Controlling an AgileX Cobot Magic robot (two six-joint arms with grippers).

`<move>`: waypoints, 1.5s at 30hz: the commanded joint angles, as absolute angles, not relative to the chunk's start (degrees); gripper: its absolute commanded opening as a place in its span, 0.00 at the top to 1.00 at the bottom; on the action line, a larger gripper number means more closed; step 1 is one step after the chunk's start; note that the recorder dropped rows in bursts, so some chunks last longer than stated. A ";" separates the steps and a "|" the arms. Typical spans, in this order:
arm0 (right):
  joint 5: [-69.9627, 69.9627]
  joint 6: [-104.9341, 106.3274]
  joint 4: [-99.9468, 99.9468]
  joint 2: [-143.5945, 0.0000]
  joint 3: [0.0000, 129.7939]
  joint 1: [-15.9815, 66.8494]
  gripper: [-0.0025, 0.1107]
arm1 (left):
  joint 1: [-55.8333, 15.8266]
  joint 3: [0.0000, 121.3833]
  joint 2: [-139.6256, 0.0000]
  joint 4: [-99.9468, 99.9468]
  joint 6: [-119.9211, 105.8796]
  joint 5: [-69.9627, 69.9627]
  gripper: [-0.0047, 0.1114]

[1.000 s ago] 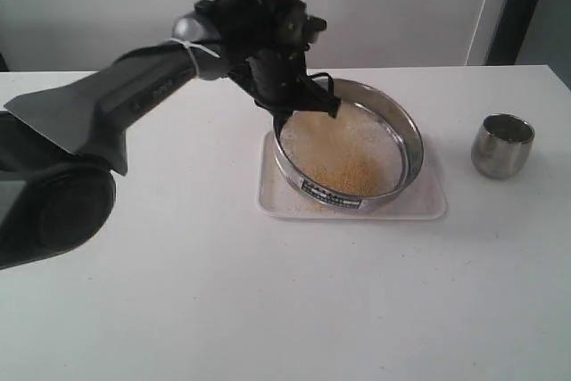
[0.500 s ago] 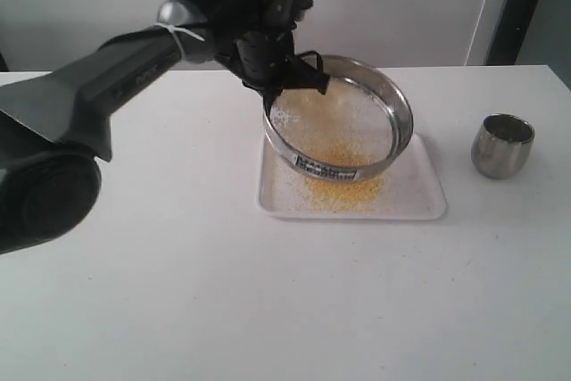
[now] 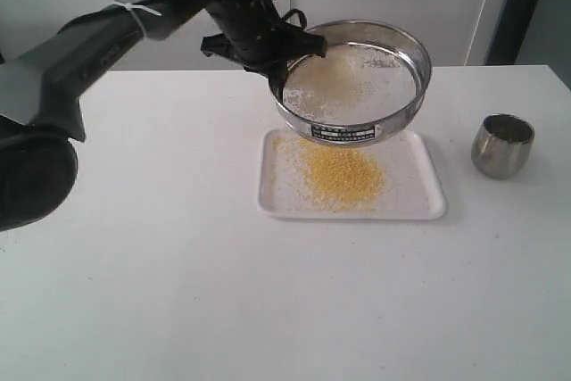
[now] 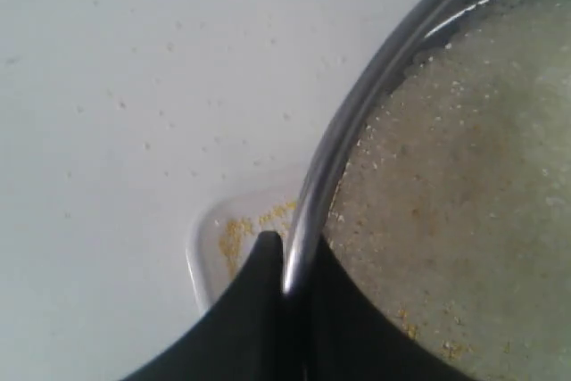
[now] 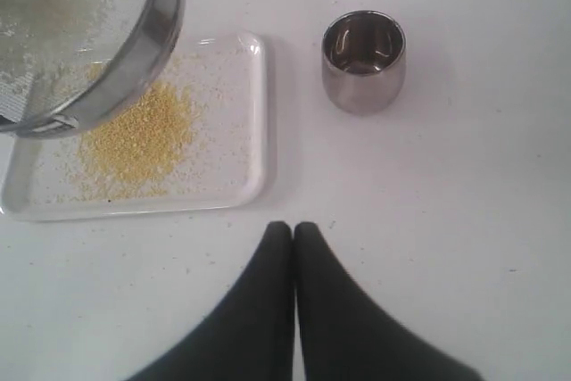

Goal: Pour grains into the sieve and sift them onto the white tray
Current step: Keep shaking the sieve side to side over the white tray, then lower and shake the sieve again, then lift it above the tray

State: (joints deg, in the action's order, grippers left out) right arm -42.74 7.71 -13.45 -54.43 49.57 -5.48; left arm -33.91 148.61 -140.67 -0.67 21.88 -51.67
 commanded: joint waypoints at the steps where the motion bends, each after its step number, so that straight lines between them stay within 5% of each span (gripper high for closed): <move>1: -42.07 7.70 -13.41 -54.14 49.56 -5.71 0.98 | -40.52 148.63 -142.41 -9.32 20.32 -53.11 0.96; 4: -42.07 7.70 -13.41 -54.14 49.56 -5.71 0.98 | -38.37 148.77 -140.00 -17.44 25.78 -55.53 0.96; 7: -42.07 7.70 -13.51 -54.14 49.56 -5.71 0.98 | -33.29 148.66 -138.72 -3.82 25.21 -55.25 0.96; 10: -41.96 7.70 -13.51 -54.14 49.56 -5.71 0.98 | -37.55 148.53 -140.80 0.00 18.08 -54.29 0.96; 13: -42.10 7.70 -13.51 -54.14 49.56 -5.71 0.98 | -40.57 148.76 -140.59 -19.83 25.91 -56.13 0.96; 17: -42.10 7.70 -13.51 -54.14 49.56 -5.71 0.98 | -34.96 148.26 -140.35 2.61 19.99 -54.48 0.96; 21: -42.10 7.70 -13.51 -54.14 49.56 -5.71 0.98 | -38.10 149.71 -139.47 -19.51 26.75 -56.18 0.96; 24: -42.10 7.70 -13.30 -54.14 49.56 -5.71 0.98 | -37.35 148.73 -141.05 -3.14 18.08 -55.53 0.96; 27: -41.99 7.70 -13.43 -54.14 49.56 -5.71 0.98 | -40.36 148.60 -141.67 -13.75 21.19 -56.42 0.96; 32: -42.10 7.70 -13.43 -54.14 49.56 -5.71 0.98 | -32.43 148.62 -141.32 -0.49 22.27 -59.02 0.96; 34: -42.10 7.70 -13.43 -54.14 49.56 -5.71 0.98 | -34.91 148.62 -143.08 5.85 18.13 -58.08 0.96; 37: -42.10 7.70 -13.43 -54.14 49.56 -5.71 0.98 | -41.10 148.62 -143.96 -9.86 18.14 -59.66 0.96; 42: -42.10 7.70 -13.43 -54.14 49.56 -5.71 0.98 | -29.82 148.62 -141.53 7.92 23.33 -58.84 0.96; 45: -42.10 6.36 -13.43 -54.14 49.56 -5.71 0.98 | -35.92 148.62 -143.70 8.76 16.84 -54.77 0.96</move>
